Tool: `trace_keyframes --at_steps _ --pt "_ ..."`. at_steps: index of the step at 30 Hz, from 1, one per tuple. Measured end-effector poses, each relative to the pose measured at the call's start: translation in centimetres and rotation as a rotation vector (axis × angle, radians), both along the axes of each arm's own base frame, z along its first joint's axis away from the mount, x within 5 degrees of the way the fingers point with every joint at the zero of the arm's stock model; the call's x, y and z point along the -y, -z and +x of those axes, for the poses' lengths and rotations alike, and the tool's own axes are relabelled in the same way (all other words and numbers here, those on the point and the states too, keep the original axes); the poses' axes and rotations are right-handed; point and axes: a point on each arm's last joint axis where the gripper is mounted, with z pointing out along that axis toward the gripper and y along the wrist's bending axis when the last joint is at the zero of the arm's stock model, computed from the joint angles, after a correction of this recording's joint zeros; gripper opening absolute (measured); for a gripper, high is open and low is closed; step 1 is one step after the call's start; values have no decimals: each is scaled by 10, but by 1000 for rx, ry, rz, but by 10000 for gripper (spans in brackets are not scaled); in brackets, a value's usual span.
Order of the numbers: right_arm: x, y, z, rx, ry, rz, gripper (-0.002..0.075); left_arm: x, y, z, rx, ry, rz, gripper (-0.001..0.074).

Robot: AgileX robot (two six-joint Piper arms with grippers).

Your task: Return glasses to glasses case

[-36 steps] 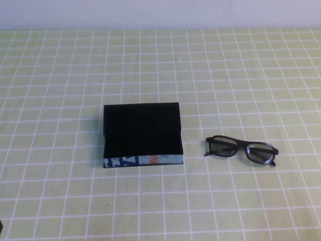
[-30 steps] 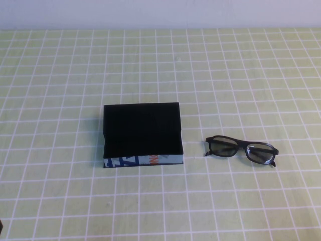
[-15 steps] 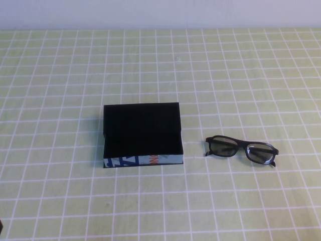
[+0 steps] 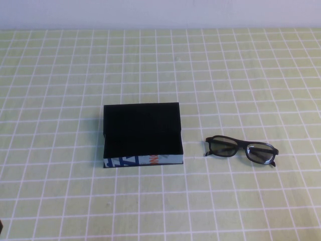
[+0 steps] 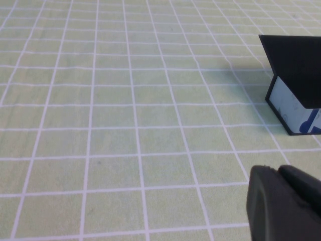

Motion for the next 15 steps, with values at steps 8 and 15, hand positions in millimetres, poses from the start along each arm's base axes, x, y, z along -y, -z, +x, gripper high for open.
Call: trace_keyframes --at_steps 8,15 --pt "0 0 0 0 0 0 -18 0 0 0 0 1 2 -4" --pt "0 0 0 0 0 0 -18 -1 0 0 7 0 31 -4"
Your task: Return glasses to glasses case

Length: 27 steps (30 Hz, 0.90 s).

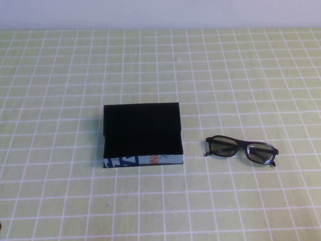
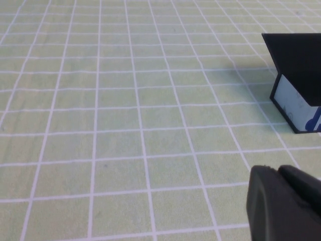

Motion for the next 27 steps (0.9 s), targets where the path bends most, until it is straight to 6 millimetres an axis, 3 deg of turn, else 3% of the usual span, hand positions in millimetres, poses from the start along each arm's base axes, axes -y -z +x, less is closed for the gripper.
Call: trace_keyframes --at_steps 11,17,22,27 --pt "0 -4 1 48 5 0 -18 1 -5 1 56 10 -8 -4" --pt "3 -27 4 301 32 -12 -18 5 -21 3 228 43 -47 -4" --pt "5 -52 0 575 61 -25 -18 9 -44 0 484 93 -104 -4" --pt "6 -62 -4 700 75 -31 -18 10 -53 -3 587 113 -125 -4"
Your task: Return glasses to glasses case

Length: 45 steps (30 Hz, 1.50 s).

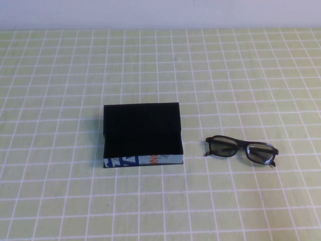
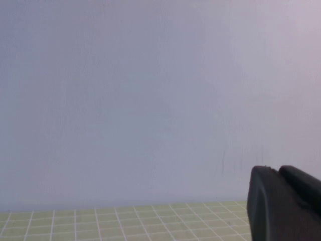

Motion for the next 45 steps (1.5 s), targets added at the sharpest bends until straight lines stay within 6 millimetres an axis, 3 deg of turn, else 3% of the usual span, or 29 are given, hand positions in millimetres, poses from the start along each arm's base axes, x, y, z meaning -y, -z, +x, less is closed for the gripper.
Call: trace_keyframes --at_steps 4,8,15,21,26,29,33,37,45 --pt "1 -8 -4 94 10 -3 -18 0 -1 0 9 2 0 -4" --pt "2 -23 -15 301 31 -9 -18 1 -5 -2 54 21 -35 -4" --pt "1 -58 -37 578 -74 115 -18 2 -33 -20 360 132 -176 -4" --pt "0 -116 -62 638 -127 174 -18 -5 -89 -36 388 97 -182 -4" --pt "-2 -154 -72 413 -199 305 -18 -11 -138 -45 331 47 -163 -4" --pt "-8 -168 -55 178 -211 281 -18 -11 -155 -28 137 -4 -135 -4" --pt "-10 -173 -4 -153 -204 272 -18 -7 -155 12 -245 -78 -85 -4" --pt "-7 -160 47 -375 -154 203 -18 2 -142 51 -491 -103 -47 -4" --pt "-15 -122 114 -689 -223 276 -18 15 -113 99 -736 -101 -41 -4"
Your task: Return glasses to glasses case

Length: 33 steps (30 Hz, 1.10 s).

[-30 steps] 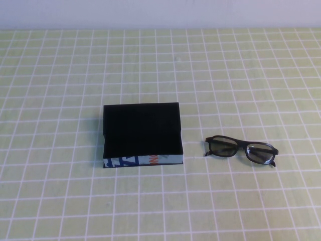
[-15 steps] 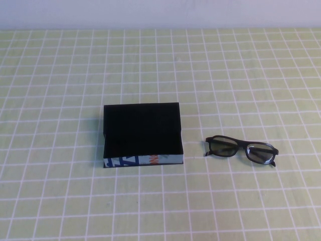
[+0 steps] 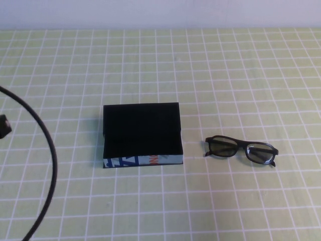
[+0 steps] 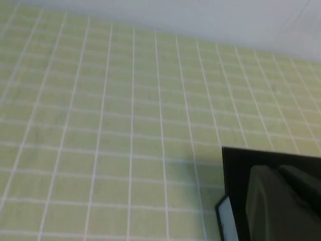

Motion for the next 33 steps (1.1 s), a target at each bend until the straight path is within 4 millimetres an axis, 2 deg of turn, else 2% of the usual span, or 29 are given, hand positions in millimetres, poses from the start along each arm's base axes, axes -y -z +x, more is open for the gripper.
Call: trace_keyframes --at_steps 4,8,11,14,17,23,28,30,33 --pt "-7 10 36 -149 -96 -102 -18 7 15 14 -127 -2 -68 -4" --pt "-12 18 81 -322 -180 -135 -18 12 20 17 -181 20 -114 -4" --pt "-19 25 106 -474 -310 -180 -18 14 23 16 -191 81 -34 -4" --pt "-28 22 124 -560 -510 -240 -18 14 27 13 -218 140 58 -4" --pt "-37 13 138 -564 -683 -264 -18 14 33 8 -298 189 124 -4" --pt "-63 3 161 -566 -862 -359 1 20 37 2 -349 280 122 -4" --pt "-88 23 171 -626 -966 -612 96 27 37 -2 -357 374 116 -4" --pt "-95 36 175 -664 -1002 -702 156 28 37 -3 -367 389 117 -4" --pt "-103 57 184 -712 -1033 -758 290 28 38 -4 -376 397 115 -4"
